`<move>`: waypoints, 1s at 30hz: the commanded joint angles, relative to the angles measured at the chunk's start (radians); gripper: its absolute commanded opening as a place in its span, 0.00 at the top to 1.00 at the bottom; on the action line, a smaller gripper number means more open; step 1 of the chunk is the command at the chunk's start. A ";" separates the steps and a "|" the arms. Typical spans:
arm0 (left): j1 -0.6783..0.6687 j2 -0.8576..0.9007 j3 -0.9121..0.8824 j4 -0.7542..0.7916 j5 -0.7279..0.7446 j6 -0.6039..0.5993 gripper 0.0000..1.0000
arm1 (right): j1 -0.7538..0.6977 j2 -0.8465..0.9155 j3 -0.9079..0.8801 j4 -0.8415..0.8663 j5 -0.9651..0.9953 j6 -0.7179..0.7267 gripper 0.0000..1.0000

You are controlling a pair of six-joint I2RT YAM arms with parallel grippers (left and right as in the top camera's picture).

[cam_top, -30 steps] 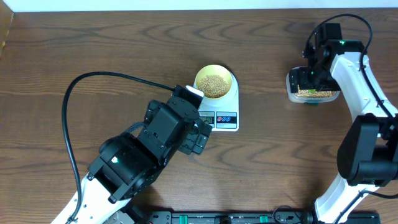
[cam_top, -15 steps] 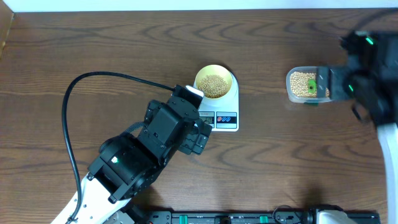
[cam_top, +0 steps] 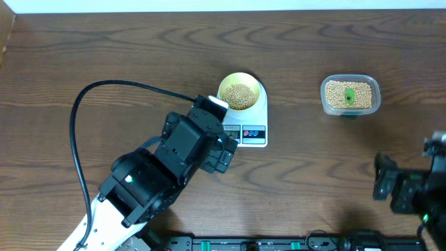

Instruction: Scoop item into bowl and weigh 50g on scale

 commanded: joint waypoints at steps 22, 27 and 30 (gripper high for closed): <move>0.003 0.000 0.005 -0.003 -0.010 -0.002 0.02 | 0.005 -0.712 -1.239 1.110 0.333 0.116 0.01; 0.003 0.000 0.005 -0.003 -0.010 -0.002 0.02 | 0.006 -0.711 -1.378 1.340 0.216 0.029 0.01; 0.003 0.000 0.005 -0.003 -0.010 -0.002 0.02 | 0.006 -0.711 -1.434 1.428 0.144 0.008 0.01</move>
